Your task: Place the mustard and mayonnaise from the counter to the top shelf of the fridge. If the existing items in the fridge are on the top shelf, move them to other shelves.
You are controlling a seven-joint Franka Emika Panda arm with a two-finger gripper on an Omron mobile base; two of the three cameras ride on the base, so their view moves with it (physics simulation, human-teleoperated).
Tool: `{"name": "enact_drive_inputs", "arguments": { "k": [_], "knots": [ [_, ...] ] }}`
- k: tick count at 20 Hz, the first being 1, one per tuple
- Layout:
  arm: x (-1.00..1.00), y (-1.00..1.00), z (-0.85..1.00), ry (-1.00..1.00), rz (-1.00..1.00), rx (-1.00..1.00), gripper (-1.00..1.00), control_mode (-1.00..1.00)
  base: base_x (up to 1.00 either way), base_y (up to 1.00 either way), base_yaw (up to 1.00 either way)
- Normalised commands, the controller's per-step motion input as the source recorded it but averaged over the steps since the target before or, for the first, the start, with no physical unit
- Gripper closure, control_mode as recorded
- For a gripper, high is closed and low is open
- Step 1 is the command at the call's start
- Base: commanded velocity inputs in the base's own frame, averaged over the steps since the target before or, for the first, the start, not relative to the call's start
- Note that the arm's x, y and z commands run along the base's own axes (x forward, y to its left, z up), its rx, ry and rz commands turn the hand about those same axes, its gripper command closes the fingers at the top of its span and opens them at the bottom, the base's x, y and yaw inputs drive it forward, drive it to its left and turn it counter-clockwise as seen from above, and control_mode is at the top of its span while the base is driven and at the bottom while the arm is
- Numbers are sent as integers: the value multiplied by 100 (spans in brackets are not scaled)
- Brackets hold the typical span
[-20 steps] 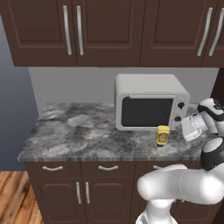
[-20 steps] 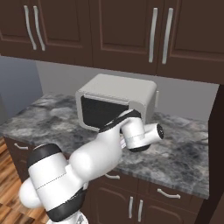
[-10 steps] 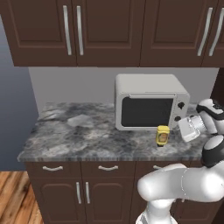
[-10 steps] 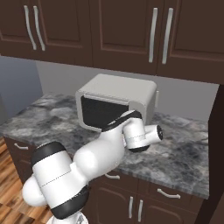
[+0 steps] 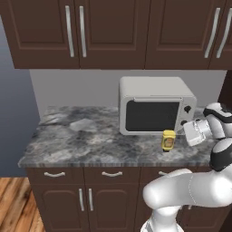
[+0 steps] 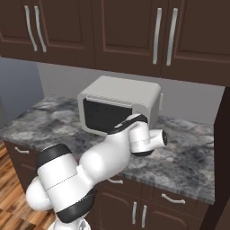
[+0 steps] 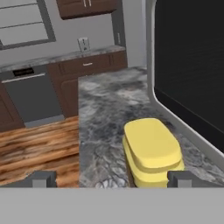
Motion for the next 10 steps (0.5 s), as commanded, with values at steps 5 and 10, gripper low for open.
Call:
{"name": "enact_drive_inputs", "arguments": {
  "k": [5,10],
  "knots": [
    [26,-1,-4,-1,0,3,-100,-100,0,0,0],
    [35,-1,-9,-3,0,0,-100,-100,0,0,0]
  ]
}}
